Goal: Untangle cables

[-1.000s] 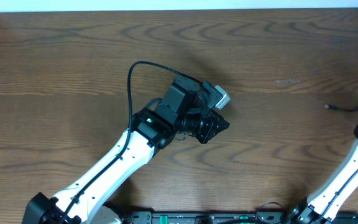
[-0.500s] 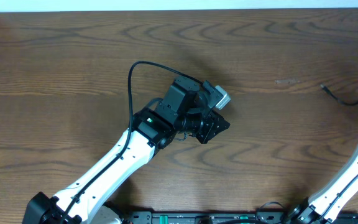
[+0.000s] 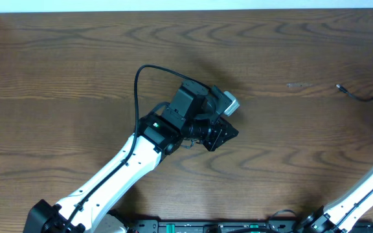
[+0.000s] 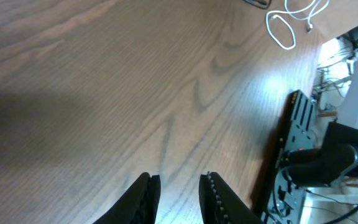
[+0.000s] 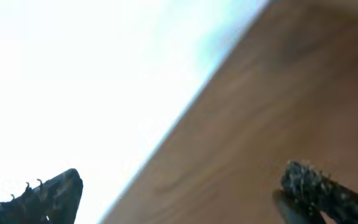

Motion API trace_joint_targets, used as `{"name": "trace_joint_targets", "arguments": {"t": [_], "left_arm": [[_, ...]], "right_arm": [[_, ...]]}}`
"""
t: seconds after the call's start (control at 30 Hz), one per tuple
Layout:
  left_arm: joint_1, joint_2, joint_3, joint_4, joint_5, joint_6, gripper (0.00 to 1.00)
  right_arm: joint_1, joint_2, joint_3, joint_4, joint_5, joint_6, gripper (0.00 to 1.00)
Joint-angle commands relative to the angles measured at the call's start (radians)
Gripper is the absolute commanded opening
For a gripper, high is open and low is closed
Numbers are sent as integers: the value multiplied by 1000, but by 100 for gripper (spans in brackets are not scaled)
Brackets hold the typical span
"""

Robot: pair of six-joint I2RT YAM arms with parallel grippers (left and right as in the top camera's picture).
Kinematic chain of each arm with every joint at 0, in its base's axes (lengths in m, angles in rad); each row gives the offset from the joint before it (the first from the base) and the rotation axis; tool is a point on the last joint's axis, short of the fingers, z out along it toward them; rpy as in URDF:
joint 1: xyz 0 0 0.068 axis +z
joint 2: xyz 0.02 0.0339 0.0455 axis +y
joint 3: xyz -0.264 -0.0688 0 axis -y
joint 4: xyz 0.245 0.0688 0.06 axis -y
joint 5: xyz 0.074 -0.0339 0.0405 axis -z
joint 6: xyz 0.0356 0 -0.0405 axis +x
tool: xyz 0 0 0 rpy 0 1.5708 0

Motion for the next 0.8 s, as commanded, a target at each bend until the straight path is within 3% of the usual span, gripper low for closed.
{"name": "trace_joint_targets", "arguments": {"t": [0.0,0.03,0.13,0.27,0.33,0.4,0.47,0.53,0.67,0.77], "left_arm": [[-2,10,5,-5,42,18,27],[-2,10,5,-6,47,17,26],[-2,10,5,-9,81,17,26],[-2,10,5,-17,100,17,26],[-2,10,5,-17,119,17,26],[-2,10,5,-17,121,17,26],[-2,10,5,-16,121,17,26],[-2,10,5,-17,121,17,26],[-3,10,5,-17,121,17,26],[-14,10,5,-17,121,17,26]], "right_arm": [[-6,3,11,-124,-143,107,99],[3,3,11,-227,-58,9,99],[26,3,11,-348,73,-80,99],[73,0,11,-553,552,-24,99],[95,0,11,-570,640,-13,99],[110,0,11,-512,534,-120,99],[121,0,11,-403,186,-388,99],[126,0,11,-342,-103,-537,99],[132,0,11,-302,-365,-488,99],[140,-1,11,-429,-331,-463,99]]}}
